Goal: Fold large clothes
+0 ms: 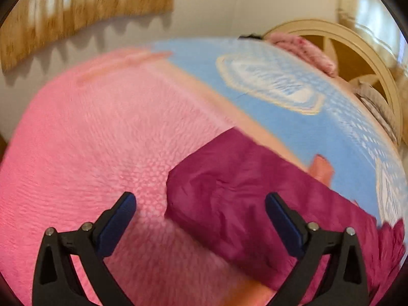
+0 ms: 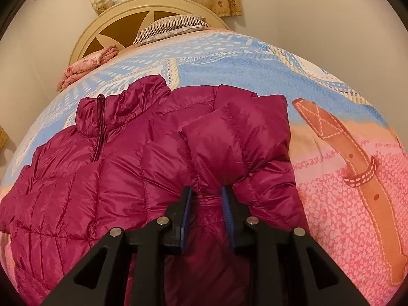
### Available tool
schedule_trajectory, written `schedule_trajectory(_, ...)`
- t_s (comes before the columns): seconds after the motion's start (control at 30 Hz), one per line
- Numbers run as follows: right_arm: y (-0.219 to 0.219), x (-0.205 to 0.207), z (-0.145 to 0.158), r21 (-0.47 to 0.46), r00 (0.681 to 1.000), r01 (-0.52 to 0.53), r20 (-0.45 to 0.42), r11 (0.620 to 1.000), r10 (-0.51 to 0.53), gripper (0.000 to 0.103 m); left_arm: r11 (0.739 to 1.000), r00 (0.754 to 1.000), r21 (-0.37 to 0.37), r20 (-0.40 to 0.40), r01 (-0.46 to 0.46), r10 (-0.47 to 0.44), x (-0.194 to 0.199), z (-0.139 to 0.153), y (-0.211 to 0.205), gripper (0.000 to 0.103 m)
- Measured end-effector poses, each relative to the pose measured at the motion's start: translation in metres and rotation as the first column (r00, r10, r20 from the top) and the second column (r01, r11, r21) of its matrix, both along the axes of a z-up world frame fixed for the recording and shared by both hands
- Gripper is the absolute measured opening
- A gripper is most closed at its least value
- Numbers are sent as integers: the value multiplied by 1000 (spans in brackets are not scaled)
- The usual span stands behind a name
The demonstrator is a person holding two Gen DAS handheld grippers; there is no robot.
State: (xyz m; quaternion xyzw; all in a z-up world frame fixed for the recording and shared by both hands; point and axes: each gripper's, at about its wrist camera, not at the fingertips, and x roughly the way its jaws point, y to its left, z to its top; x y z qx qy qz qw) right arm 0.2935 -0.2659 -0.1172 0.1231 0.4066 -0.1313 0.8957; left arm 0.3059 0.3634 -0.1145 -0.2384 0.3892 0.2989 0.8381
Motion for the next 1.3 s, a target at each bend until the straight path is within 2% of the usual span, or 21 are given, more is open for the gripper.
schedule_trajectory(0.03,0,0,0,-3,1000,0,-1,1000,0,26,999,1000,-46,-2,-7,7,4,-10,5,92)
schedule_trajectory(0.07,0,0,0,-3,1000,-1,-1,1000,1,26,997,1000,-75,-2,-5,5,7,-15,7,91)
schedule_trajectory(0.17,0,1,0,2,1000,-1,1,1000,1,27,1000,1000,11,1,-14,14,12,-20,-8,91)
schedule_trajectory(0.27,0,1,0,4,1000,-1,3,1000,1,28,999,1000,41,-4,-10,10,13,-20,-11,87)
schedule_trajectory(0.37,0,1,0,4,1000,0,4,1000,0,28,999,999,29,34,-20,19,7,-18,-5,67)
schedule_trajectory(0.4,-1,1,0,5,1000,0,4,1000,0,28,1000,999,27,50,-14,13,5,-17,-4,55)
schedule_trajectory(0.43,0,0,0,5,1000,0,5,1000,0,28,1000,998,25,62,-9,7,4,-16,-4,46)
schedule_trajectory(0.47,-1,0,0,7,1000,0,6,1000,0,28,999,998,34,58,-8,6,1,-15,-4,43)
schedule_trajectory(0.57,-2,0,0,12,1000,0,9,1000,0,28,997,999,80,46,17,-20,-7,-6,-14,17)
schedule_trajectory(0.7,-2,0,0,16,1000,0,12,1000,0,28,989,990,130,117,69,-84,-10,32,-39,17)
schedule_trajectory(0.8,-3,0,0,20,1000,0,14,1000,-1,28,968,963,197,186,158,-195,-8,74,-78,16)
schedule_trajectory(0.9,-4,-1,-1,29,1000,1,19,1000,-2,28,924,899,276,276,265,-341,-18,123,-137,16)
schedule_trajectory(0.93,-4,-1,0,33,1000,1,21,999,-2,28,900,861,301,309,315,-404,-23,141,-163,16)
schedule_trajectory(0.97,-4,-2,0,37,1000,1,23,999,-2,28,885,837,313,324,345,-441,-22,151,-178,16)
schedule_trajectory(1.03,-5,-2,0,45,1000,1,27,999,-2,28,824,751,361,357,437,-555,-32,175,-231,16)
schedule_trajectory(1.1,-5,-2,-1,50,1000,1,30,999,-2,28,758,668,402,366,515,-648,-43,186,-275,16)
schedule_trajectory(1.13,-6,-2,-1,52,999,1,32,999,-3,29,715,617,416,364,562,-698,-49,188,-301,16)
schedule_trajectory(1.17,-6,-3,-1,56,999,1,34,998,-3,29,687,585,420,362,592,-726,-51,188,-318,16)
schedule_trajectory(1.23,-9,-4,-1,74,999,3,45,997,-6,29,603,490,423,353,676,-797,-65,177,-366,16)
schedule_trajectory(1.3,-13,-7,-1,107,998,5,61,994,-11,29,548,439,420,333,723,-835,-73,162,-396,16)
